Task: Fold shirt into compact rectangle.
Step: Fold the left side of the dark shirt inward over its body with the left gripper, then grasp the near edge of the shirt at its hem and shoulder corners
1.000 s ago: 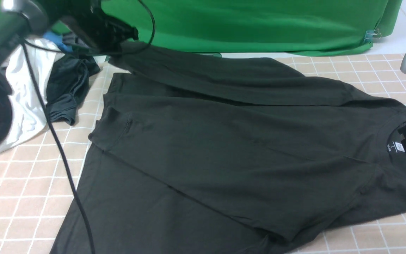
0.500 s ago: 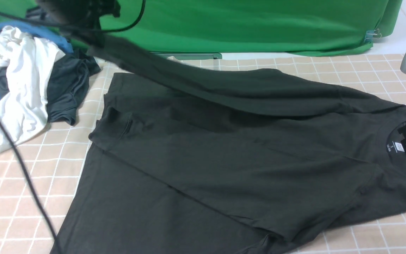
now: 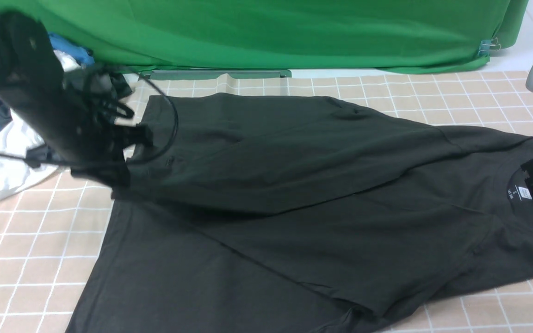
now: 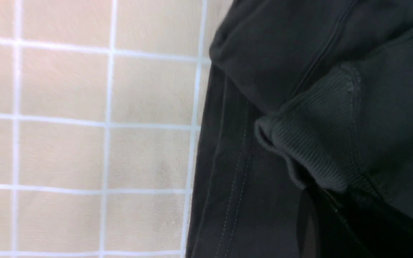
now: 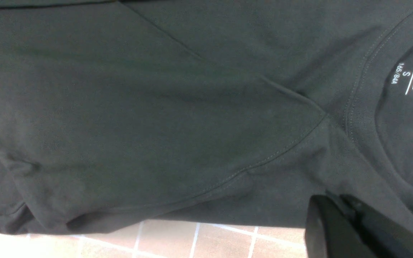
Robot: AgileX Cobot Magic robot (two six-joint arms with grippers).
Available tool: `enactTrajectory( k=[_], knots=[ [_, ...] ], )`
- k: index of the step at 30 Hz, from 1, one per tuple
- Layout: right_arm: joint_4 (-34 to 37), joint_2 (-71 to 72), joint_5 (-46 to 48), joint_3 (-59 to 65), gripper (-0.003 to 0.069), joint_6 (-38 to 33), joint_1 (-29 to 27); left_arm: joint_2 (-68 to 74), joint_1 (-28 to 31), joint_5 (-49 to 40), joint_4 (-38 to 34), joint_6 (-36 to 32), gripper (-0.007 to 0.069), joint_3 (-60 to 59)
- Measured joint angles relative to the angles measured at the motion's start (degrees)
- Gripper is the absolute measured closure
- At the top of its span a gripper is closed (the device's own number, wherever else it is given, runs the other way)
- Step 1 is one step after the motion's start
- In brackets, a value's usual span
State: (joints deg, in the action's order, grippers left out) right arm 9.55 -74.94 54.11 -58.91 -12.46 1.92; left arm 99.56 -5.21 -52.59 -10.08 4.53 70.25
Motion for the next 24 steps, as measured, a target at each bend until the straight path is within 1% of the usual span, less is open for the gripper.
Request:
enactTrajectory(
  k=[1,3,4,5,7,9,10,11,12,13,16,20,24],
  knots=[
    [0.0,0.0,0.0,0.0,0.0603,0.0,0.0,0.0,0.0,0.3,0.0,-0.1,0.0582,-0.3],
    [0.0,0.0,-0.1,0.0,0.0599,0.0,0.0,0.0,0.0,0.6,0.6,-0.6,0.0531,-1.1],
    [0.0,0.0,-0.1,0.0,0.0599,0.0,0.0,0.0,0.0,0.6,0.7,-0.6,0.0518,-1.1],
    [0.0,0.0,0.0,0.0,0.0595,0.0,0.0,0.0,0.0,0.6,0.8,-0.7,0.0482,-1.1],
    [0.0,0.0,0.0,0.0,0.059,0.0,0.0,-0.2,0.0,-0.3,0.8,-0.7,0.0382,-1.1],
    [0.0,0.0,0.1,0.0,0.0588,0.0,0.0,-0.5,0.0,-2.6,0.8,-0.7,0.0311,-1.1],
    [0.0,0.0,0.1,0.0,0.0588,0.0,0.0,-0.6,0.0,-2.9,0.8,-0.7,0.0304,-1.1],
    [0.0,0.0,0.2,0.0,0.0587,0.0,0.0,-0.9,0.0,-5.1,1.4,-0.8,0.0264,-1.3],
    [0.0,0.0,0.2,0.0,0.0585,0.0,0.0,-1.2,0.0,-6.7,2.0,-0.9,0.0242,-1.8],
    [0.0,0.0,0.4,0.0,0.0583,0.0,0.0,-1.8,0.0,-8.7,2.6,-0.9,0.0237,-3.0],
    [0.0,0.0,1.0,0.0,0.0577,0.0,0.0,-4.3,0.0,-9.8,2.8,-1.0,0.0242,-9.0],
    [0.0,0.0,1.7,0.0,0.0568,0.0,0.0,-8.0,0.0,-8.3,2.3,-1.1,0.0247,-17.8],
    [0.0,0.0,1.7,0.0,0.0568,0.0,0.0,-11.7,0.0,-5.6,4.1,-1.1,0.0244,-25.6]
  ],
)
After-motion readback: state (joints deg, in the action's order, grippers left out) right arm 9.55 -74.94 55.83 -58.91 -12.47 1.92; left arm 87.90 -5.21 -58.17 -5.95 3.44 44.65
